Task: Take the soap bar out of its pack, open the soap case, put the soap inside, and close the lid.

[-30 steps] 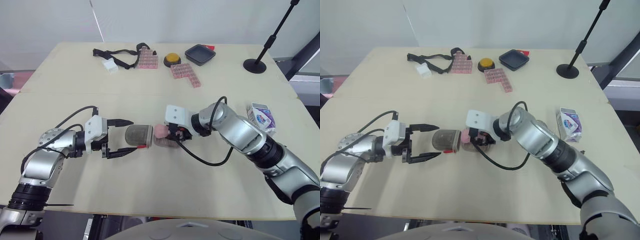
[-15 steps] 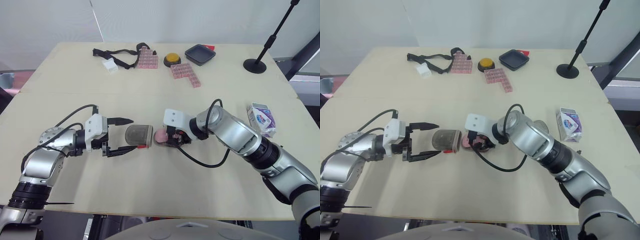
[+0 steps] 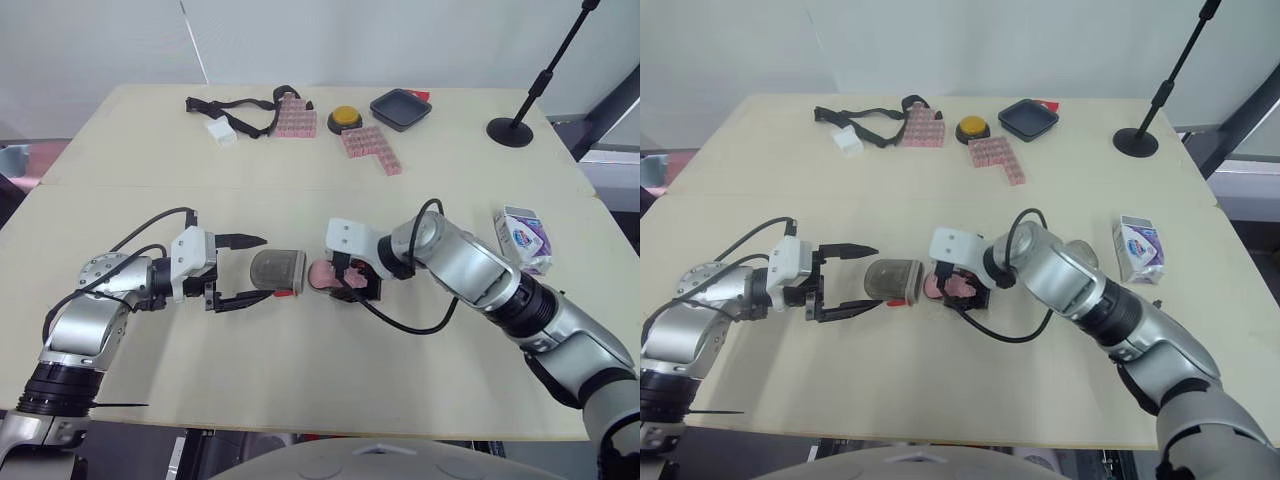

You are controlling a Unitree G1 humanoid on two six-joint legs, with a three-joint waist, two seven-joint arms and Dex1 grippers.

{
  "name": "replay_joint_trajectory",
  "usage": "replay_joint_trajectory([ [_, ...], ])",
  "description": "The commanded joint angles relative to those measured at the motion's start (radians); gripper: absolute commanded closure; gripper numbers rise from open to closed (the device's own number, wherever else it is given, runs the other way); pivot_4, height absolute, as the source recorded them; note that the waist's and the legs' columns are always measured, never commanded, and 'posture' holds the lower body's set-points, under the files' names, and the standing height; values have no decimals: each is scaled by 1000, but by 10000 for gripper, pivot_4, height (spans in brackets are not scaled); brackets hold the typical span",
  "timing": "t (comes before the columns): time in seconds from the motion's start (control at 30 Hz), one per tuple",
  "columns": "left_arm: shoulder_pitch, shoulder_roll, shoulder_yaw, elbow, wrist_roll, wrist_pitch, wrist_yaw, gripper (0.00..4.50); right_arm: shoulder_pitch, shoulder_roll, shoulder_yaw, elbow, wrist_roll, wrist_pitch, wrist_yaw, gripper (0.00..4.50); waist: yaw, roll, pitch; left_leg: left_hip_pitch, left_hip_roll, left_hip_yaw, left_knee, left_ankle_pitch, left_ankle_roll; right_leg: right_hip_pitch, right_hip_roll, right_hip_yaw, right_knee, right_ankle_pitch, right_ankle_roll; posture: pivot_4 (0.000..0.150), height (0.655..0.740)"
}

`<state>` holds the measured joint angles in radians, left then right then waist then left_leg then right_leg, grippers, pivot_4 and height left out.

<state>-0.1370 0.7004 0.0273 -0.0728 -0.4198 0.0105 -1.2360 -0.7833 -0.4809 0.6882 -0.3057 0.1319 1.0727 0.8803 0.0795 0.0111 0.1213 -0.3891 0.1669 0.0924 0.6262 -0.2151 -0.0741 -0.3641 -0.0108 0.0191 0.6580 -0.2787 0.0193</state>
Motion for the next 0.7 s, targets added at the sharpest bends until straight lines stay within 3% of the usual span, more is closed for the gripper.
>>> replay_joint_trajectory([
  [0.03,-9,8,13,-14,-1,-4,6,0,-3,-26,-109,-65,29,-27,-1,655,0,0,0,0,0,0,0,0,0,0,0,0,0,0,0,1500,7400],
  [0.2,-23,14,9,-5,8,-11,5,0,214,-90,-407,-119,135,-243,22,655,20,-3,-2,-1,0,0,0,0,0,1,-1,-1,-1,0,0,1500,7400],
  [0.37,-60,21,-9,32,26,-25,-20,0,592,-108,-719,-114,242,-573,88,655,29,-3,-2,-2,0,0,0,0,0,0,-1,-1,-3,0,0,1500,7400],
  [0.57,-131,15,-48,91,56,-41,-56,0,879,-92,-845,-9,281,-948,239,655,8,-4,-2,0,0,0,0,0,0,0,-1,0,-4,0,0,1500,7400],
  [0.7,-169,4,-73,124,72,-50,-74,0,972,-92,-842,100,268,-1121,302,655,-6,-4,-2,-1,0,0,0,0,1,1,-2,-1,-4,0,0,1500,7400],
])
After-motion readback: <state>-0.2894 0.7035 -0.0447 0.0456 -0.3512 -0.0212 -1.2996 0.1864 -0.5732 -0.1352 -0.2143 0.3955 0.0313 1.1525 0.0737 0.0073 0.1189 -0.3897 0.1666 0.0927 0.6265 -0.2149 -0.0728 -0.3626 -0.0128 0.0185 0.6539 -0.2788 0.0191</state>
